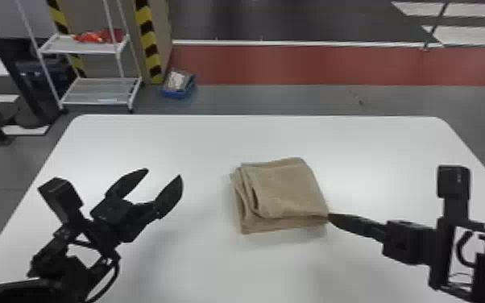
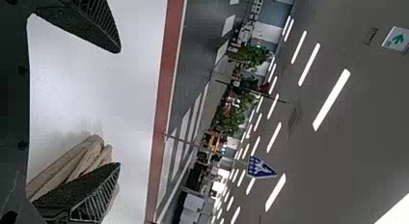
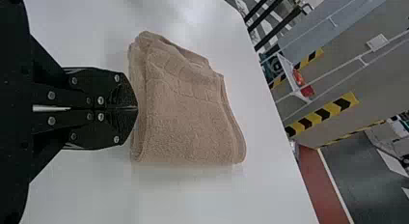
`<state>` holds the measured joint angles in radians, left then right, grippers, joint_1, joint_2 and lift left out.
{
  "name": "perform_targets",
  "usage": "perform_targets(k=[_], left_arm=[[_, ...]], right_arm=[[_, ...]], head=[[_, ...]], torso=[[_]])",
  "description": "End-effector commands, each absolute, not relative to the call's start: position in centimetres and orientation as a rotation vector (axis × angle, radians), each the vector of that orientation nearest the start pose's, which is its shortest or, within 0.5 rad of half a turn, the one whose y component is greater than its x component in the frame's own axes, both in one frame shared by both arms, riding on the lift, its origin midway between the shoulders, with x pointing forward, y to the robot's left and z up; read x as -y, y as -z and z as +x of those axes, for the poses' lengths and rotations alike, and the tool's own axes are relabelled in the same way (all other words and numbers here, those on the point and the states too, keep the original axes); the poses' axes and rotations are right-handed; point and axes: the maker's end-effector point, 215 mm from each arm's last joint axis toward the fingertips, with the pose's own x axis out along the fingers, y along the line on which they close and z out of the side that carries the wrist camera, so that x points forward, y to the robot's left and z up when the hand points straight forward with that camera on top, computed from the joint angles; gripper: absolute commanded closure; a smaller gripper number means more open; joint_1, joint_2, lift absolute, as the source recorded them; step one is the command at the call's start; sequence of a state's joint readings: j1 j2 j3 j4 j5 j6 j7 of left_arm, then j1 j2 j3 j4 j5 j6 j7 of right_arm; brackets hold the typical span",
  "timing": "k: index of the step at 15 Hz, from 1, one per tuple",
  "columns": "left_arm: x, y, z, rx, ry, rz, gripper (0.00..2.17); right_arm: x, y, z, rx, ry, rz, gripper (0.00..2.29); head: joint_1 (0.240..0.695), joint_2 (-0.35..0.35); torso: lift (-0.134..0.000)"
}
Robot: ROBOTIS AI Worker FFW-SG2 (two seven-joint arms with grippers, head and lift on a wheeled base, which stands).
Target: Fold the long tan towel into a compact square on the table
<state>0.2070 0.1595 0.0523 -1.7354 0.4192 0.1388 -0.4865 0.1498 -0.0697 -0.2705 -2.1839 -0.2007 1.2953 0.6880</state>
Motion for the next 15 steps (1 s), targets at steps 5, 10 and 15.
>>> perform_targets(k=[5, 10, 15], left_arm=[[-19.6, 37.1, 50.4, -0.110, 0.467, -0.281, 0.03], [-19.3, 37.2, 51.3, -0.115, 0.470, -0.273, 0.03], [-18.2, 37.7, 51.6, -0.127, 0.480, -0.263, 0.03]], right_arm=[[19.4, 42.8, 44.7, -0.797, -0.536, 0.465, 2.23], [20.5, 40.3, 42.6, -0.746, -0.545, 0.486, 2.23], [19.2, 43.6, 43.7, -0.815, -0.549, 0.504, 2.23]], head=[[0.695, -0.005], [0.695, 0.000], [0.695, -0.016]], torso=[[-0.123], [-0.123], [-0.123]])
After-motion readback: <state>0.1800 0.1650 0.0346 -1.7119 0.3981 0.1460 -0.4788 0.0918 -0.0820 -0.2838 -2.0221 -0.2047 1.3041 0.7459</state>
